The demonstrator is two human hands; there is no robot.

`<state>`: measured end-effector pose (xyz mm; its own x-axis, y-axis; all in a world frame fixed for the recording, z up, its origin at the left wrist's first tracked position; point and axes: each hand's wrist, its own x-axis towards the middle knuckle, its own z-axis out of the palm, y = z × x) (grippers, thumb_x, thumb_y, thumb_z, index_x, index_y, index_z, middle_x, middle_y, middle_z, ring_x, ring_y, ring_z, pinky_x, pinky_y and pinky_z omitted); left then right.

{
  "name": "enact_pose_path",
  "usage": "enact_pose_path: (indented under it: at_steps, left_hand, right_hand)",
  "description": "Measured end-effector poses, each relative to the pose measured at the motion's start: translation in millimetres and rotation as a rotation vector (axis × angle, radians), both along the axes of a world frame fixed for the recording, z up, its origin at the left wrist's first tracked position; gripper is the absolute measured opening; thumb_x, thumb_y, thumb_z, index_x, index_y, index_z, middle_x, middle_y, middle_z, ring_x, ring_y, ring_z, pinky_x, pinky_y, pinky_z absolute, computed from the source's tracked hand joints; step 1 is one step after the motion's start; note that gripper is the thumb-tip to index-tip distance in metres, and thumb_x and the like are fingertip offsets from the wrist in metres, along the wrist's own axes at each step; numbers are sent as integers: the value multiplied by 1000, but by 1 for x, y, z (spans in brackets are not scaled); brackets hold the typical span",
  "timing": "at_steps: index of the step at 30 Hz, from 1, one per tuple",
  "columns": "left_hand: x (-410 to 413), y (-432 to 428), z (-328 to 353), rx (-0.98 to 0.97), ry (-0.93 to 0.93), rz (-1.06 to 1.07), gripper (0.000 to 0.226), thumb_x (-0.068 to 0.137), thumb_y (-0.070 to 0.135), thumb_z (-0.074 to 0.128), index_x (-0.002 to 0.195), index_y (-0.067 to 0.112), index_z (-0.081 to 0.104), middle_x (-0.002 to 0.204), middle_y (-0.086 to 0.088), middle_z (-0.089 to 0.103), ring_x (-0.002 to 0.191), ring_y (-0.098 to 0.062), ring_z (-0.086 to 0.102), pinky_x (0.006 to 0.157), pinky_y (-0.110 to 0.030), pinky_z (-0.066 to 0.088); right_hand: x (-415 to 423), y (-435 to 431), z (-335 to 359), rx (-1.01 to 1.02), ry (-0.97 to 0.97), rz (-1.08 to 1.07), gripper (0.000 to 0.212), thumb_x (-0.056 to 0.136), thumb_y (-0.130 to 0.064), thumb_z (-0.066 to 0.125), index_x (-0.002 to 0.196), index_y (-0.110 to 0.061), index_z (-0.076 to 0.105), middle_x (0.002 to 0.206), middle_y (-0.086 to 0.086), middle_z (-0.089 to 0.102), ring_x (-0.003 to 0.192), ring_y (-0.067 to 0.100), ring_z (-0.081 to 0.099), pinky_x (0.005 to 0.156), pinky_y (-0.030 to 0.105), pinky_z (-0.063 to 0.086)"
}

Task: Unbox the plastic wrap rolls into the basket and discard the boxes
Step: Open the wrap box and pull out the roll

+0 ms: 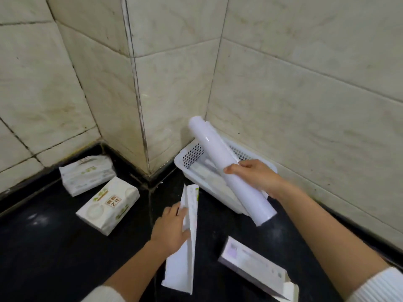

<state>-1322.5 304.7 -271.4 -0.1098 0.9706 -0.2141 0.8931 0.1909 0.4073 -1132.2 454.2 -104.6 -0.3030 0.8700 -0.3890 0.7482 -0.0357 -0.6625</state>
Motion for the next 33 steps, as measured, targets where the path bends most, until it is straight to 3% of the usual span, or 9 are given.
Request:
enact_pose_path:
  at_steps: [3, 7, 11, 16, 19, 27, 33]
  left_hand:
    - [4, 11, -15, -103, 31, -33, 74, 92, 48, 44, 151, 24, 7, 161, -1, -4, 148, -23, -4, 118, -42, 20]
    - [2, 5, -40, -175, -12, -40, 73, 95, 42, 43, 151, 23, 1, 161, 2, -5, 148, -19, -10, 121, -37, 9]
    - [0, 3, -46, -122, -99, 41, 76, 89, 49, 50, 150, 29, 10, 161, 8, 2, 147, -11, -7, 119, -35, 11]
    - [-1, 2, -47, -104, -112, 63, 76, 87, 49, 51, 149, 33, 11, 160, 13, 2, 146, -7, -7, 118, -35, 20]
    - [0, 3, -47, -112, -112, 67, 76, 87, 49, 51, 149, 34, 9, 160, 14, 0, 146, -7, -8, 117, -35, 20]
    - [0, 5, -36, -151, -115, 29, 74, 90, 46, 50, 150, 30, 10, 161, 9, 0, 147, -12, -6, 118, -37, 20]
    - [-23, -11, -16, -24, -425, 96, 51, 92, 39, 48, 137, 56, 30, 159, 7, 15, 146, -14, 13, 114, -34, 26]
  right_hand:
    - [-12, 38, -15, 88, -23, -14, 49, 63, -60, 70, 70, -15, 53, 72, -1, 60, 62, 15, 57, 54, 27, 40]
    - [-28, 73, -51, 198, -177, 41, 44, 70, -55, 72, 84, -16, 58, 82, 0, 59, 66, 14, 54, 53, 27, 36]
    - [-37, 86, -84, 315, -405, 171, 64, 77, -54, 68, 121, -10, 55, 115, 10, 54, 84, 23, 51, 69, 31, 40]
    - [-37, 84, -105, 291, -487, 173, 63, 78, -51, 69, 124, -12, 53, 115, 7, 55, 86, 22, 53, 73, 34, 47]
    - [-36, 81, -110, 270, -475, 163, 57, 76, -48, 72, 117, -11, 58, 113, 8, 57, 91, 25, 59, 77, 38, 53]
    - [-41, 58, -87, 312, -317, 114, 56, 82, -33, 71, 129, -8, 52, 126, 12, 52, 106, 29, 57, 88, 38, 50]
    - [-81, -3, -74, 383, -54, 201, 41, 84, -26, 66, 121, -9, 60, 121, 7, 56, 106, 24, 58, 92, 33, 46]
